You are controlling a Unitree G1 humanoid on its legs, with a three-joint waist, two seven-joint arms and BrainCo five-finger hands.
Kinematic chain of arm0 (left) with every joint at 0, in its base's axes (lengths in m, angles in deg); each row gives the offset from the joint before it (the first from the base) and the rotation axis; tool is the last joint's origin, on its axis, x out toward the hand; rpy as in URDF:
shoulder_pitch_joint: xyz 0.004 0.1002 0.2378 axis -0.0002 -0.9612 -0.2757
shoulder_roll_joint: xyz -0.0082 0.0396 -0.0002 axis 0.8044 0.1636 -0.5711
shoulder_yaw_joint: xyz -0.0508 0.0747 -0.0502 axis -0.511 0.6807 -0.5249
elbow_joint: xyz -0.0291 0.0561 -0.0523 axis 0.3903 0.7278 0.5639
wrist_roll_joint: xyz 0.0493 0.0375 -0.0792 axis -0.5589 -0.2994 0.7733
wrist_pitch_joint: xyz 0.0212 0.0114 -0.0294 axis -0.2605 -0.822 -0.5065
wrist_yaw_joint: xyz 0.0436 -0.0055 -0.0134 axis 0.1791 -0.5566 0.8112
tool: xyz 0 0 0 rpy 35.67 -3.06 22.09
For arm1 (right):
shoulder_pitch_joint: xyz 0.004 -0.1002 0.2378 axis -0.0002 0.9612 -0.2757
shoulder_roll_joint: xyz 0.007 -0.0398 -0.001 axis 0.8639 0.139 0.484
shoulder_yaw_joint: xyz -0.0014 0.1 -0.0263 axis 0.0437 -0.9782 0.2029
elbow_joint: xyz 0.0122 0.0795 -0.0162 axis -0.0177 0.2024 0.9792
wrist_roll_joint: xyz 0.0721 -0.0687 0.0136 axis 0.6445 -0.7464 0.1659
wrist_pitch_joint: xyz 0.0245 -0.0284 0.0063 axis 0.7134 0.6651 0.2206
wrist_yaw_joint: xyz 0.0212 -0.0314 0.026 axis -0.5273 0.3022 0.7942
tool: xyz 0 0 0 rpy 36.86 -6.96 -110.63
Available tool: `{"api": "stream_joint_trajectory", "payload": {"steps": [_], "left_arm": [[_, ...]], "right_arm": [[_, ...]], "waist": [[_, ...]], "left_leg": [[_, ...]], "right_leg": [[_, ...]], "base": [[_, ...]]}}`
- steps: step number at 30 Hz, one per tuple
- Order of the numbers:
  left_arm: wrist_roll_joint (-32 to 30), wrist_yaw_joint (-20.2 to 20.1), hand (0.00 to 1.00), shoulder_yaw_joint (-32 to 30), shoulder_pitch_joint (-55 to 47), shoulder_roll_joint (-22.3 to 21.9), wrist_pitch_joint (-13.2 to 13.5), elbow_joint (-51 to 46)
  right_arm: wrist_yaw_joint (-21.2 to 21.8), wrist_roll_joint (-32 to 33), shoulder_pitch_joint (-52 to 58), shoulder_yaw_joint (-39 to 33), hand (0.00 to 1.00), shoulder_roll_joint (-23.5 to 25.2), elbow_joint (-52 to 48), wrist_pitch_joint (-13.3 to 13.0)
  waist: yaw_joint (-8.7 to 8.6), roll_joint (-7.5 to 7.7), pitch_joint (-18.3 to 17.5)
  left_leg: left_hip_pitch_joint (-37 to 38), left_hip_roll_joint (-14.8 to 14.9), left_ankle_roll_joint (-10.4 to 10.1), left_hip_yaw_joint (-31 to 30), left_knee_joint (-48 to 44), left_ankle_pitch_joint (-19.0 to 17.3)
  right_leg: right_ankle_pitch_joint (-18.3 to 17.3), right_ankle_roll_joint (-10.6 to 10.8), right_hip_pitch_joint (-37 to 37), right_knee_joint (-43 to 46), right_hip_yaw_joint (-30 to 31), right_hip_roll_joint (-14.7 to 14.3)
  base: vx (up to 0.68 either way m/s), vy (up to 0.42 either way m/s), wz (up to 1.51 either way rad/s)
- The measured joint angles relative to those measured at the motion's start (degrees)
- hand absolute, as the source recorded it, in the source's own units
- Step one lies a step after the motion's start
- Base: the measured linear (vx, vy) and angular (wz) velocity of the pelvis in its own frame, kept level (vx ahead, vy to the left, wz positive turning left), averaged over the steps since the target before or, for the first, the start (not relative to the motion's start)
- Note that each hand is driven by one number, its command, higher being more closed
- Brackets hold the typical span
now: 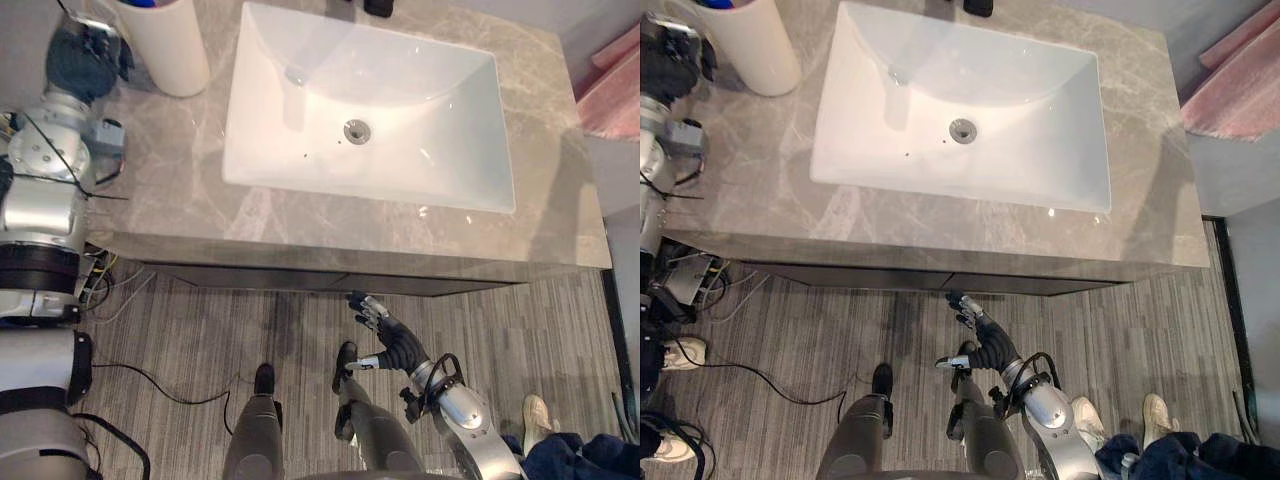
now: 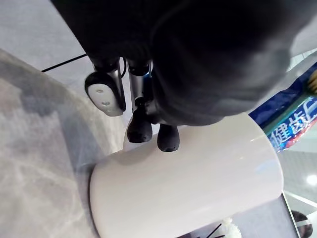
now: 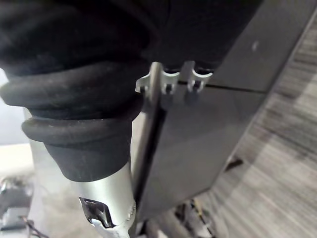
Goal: Organize washtable
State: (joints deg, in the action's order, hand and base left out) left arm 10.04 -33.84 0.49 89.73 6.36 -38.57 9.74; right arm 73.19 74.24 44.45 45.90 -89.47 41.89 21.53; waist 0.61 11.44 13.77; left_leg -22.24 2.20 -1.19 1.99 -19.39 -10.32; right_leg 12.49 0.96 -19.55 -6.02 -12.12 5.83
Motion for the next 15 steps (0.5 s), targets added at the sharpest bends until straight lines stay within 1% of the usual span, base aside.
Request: {"api": "stream_joint_trajectory", "payload": {"steps": [2,4,6,8,12,15], "left_arm": [[1.08,0.35,1.0,1.39,0.2,0.19,0.02,0.02],[1.08,0.37,1.0,1.72,0.58,0.46,0.03,0.02],[1.09,0.62,1.0,1.76,1.32,0.91,0.11,0.02],[1.08,1.16,1.0,1.9,1.32,1.03,0.1,0.09],[1.07,1.14,1.0,1.88,1.17,1.3,0.1,0.08],[1.06,1.13,1.0,1.38,-1.9,1.3,0.09,-1.16]], "right_arm": [[-0.01,0.01,0.05,0.02,0.0,-0.01,0.01,0.0],[-0.02,0.02,0.05,0.03,0.0,-0.01,0.01,-0.01],[-0.04,0.02,0.05,0.04,0.0,-0.02,0.06,-0.02],[-0.04,0.01,0.25,0.03,0.0,-0.02,0.07,-0.02],[0.0,0.02,0.27,0.11,0.0,0.0,0.09,-0.02],[0.06,0.03,0.25,0.61,0.0,-0.01,0.13,-0.02]], "waist": [[-0.09,0.18,0.14],[-0.07,0.46,0.27],[-0.05,1.06,0.58],[-0.11,1.15,0.72],[-0.06,1.15,0.72],[-0.02,1.13,0.73]], "left_leg": [[-0.46,0.58,-0.56,0.01,-1.11,-0.5],[-0.78,0.85,-0.75,-0.06,-1.57,-0.7],[-1.34,1.01,-0.79,-0.02,-1.64,-0.72],[-1.34,1.29,-0.89,-0.01,-1.65,-0.79],[-1.18,1.35,-0.99,-0.05,-1.53,-0.85],[-0.22,1.58,-0.99,-0.03,-1.14,-0.85]], "right_leg": [[-0.36,-1.01,-0.02,0.0,-0.03,-0.61],[-0.36,-1.09,-0.15,0.0,-0.07,-0.87],[-0.27,-1.57,-0.79,0.0,-0.06,-1.16],[-0.15,-1.71,-0.79,0.01,-0.11,-1.36],[0.55,-1.02,-0.7,0.03,-0.1,-1.63],[0.57,-1.0,-0.09,0.01,0.21,-1.65]], "base": [[-0.01,-0.002,-0.05],[0.0,0.0,-0.02],[0.0,0.01,-0.04],[0.0,0.008,-0.02],[0.01,0.028,-0.02],[0.0,0.034,-0.06]]}}
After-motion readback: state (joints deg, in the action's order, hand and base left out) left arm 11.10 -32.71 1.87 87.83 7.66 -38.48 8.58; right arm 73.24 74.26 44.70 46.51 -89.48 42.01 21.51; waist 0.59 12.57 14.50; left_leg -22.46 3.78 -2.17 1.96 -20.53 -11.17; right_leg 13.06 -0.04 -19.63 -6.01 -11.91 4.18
